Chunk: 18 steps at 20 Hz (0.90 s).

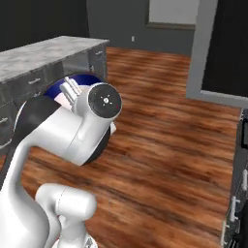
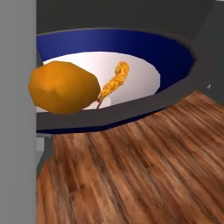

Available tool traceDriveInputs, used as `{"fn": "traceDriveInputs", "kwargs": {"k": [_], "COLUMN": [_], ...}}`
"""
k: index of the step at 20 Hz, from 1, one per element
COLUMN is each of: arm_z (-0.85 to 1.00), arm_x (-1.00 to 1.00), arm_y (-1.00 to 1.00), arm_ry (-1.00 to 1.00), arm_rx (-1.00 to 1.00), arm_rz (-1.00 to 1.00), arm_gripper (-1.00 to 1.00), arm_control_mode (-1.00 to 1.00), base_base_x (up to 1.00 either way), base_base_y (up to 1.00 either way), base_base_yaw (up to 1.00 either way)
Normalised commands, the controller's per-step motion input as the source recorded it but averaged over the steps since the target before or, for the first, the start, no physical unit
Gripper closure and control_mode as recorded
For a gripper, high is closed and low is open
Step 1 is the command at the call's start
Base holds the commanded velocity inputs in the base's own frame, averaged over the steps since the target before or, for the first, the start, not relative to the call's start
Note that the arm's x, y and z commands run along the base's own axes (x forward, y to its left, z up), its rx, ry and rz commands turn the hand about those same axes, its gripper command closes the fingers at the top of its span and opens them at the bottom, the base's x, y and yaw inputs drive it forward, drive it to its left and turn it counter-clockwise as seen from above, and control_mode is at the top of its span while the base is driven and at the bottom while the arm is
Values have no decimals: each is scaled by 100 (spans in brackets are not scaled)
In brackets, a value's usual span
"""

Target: The microwave is finished heating the shrimp and carrot. Take the bowl containing the food and place it on the dining counter.

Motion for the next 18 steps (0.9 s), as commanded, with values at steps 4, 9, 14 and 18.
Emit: {"fn": "traceDriveInputs", "kwargs": {"k": [4, 9, 14, 18], "arm_z": [0, 0, 0, 0], "arm_x": [0, 0, 0, 0], "arm_y": [0, 0, 0, 0], "arm_ry": [0, 0, 0, 0], "arm_rx": [0, 0, 0, 0], "arm_rz": [0, 0, 0, 0], "arm_gripper": [100, 100, 100, 100], "arm_control_mode": [100, 100, 100, 100], "base_base_x": [70, 100, 100, 100], "base_base_y": [72, 80, 84, 55], "base_base_yaw": [59, 41, 32, 20]}}
